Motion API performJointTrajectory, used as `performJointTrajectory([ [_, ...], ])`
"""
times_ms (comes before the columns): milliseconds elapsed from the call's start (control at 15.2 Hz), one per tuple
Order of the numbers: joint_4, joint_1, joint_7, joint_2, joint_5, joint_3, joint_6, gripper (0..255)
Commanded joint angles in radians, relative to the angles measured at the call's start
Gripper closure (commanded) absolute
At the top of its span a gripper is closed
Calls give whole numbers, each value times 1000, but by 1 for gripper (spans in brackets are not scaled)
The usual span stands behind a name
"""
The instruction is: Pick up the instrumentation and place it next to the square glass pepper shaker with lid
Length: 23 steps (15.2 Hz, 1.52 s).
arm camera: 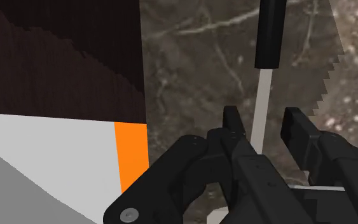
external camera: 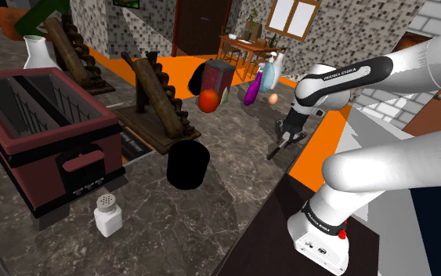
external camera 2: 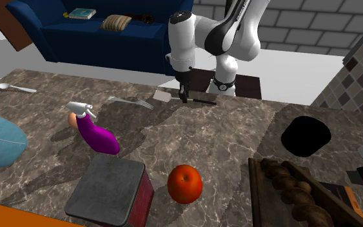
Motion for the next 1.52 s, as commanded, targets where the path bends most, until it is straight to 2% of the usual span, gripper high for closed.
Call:
performJointTrajectory([
  [0,0,0,0,0,0,0,0,255],
  [462,0,0,0,0,0,0,0,255],
  [1452,136,-4,14,-126,-5,7,-262,255],
])
